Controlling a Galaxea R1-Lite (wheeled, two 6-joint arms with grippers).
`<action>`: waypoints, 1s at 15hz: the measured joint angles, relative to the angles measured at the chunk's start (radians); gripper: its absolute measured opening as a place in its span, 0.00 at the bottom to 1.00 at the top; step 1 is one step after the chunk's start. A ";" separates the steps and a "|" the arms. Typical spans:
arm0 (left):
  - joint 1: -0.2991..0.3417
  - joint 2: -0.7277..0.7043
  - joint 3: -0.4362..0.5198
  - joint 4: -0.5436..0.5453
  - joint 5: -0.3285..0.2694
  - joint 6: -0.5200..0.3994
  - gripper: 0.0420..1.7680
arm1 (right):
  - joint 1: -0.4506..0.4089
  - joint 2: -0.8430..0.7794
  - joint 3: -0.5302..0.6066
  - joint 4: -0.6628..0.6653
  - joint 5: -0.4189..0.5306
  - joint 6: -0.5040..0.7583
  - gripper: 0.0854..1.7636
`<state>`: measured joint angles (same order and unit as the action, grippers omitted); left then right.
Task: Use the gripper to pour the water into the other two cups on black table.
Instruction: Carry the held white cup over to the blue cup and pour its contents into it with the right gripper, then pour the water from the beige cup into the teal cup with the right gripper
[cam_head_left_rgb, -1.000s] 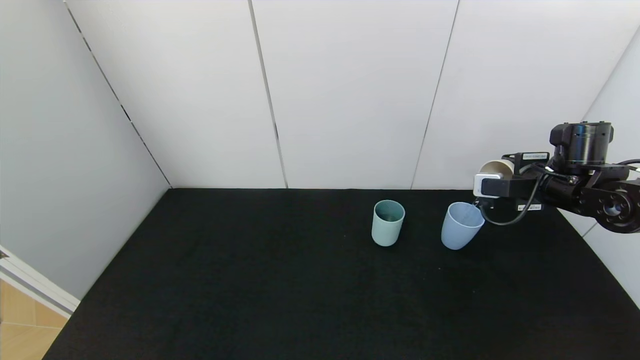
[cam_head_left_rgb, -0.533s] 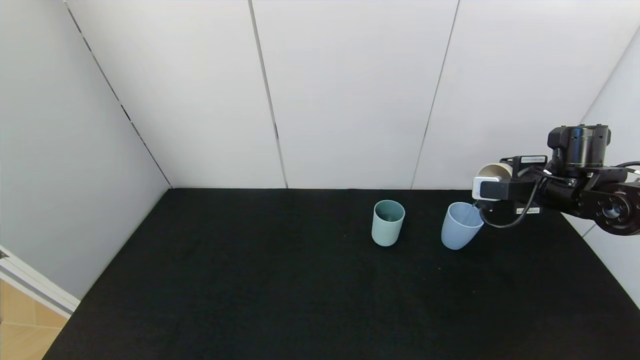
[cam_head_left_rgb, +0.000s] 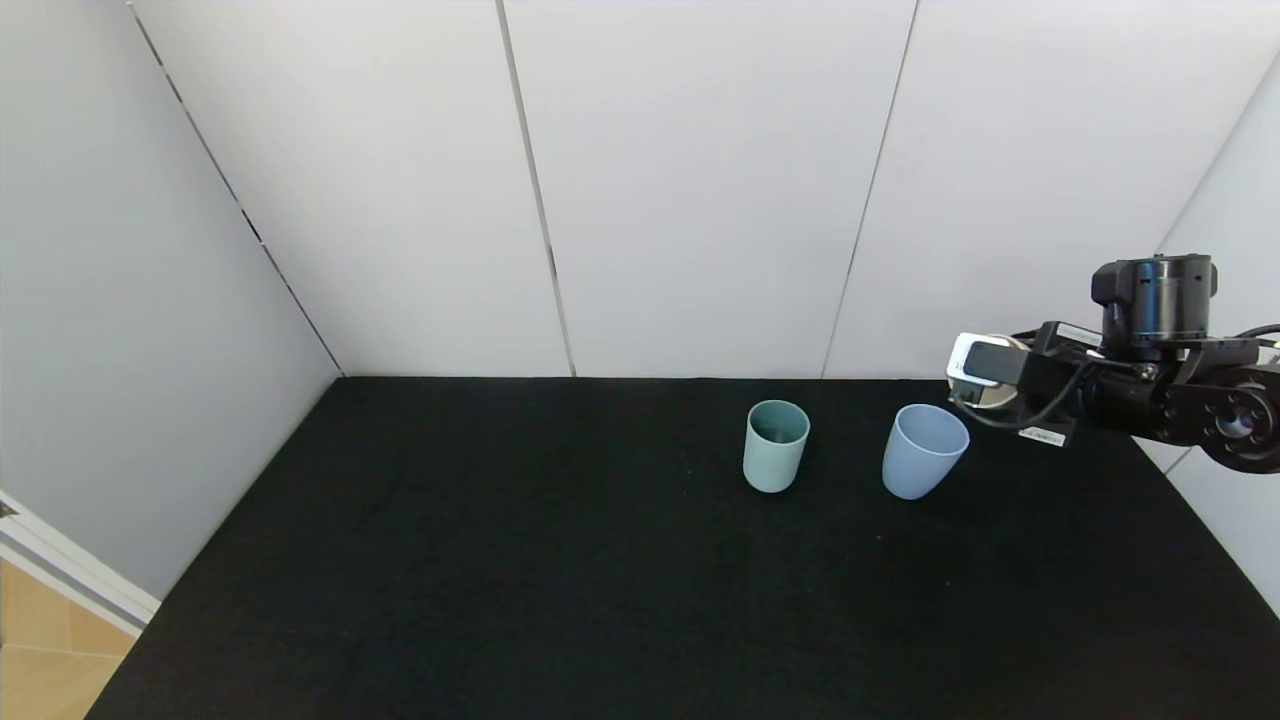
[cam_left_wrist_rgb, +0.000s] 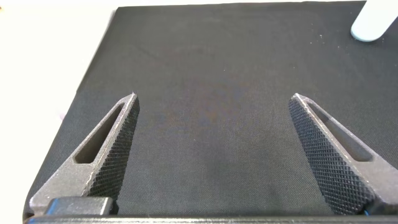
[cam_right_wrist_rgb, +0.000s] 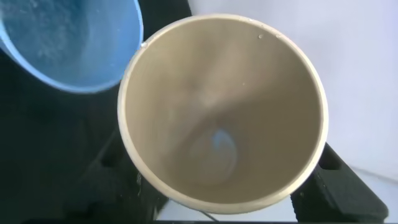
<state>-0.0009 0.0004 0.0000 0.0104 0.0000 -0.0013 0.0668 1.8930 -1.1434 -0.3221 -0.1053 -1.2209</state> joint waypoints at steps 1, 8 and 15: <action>0.000 0.000 0.000 0.000 0.000 0.000 0.97 | 0.010 -0.007 -0.008 0.001 0.000 0.029 0.71; 0.000 0.000 0.000 0.000 0.000 -0.001 0.97 | 0.171 -0.042 -0.143 0.133 -0.008 0.195 0.71; -0.001 0.000 0.000 0.000 0.000 0.000 0.97 | 0.310 0.044 -0.320 0.194 -0.100 0.204 0.71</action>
<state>-0.0017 0.0004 0.0000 0.0104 0.0000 -0.0013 0.3770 1.9372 -1.4630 -0.1283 -0.2049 -1.0170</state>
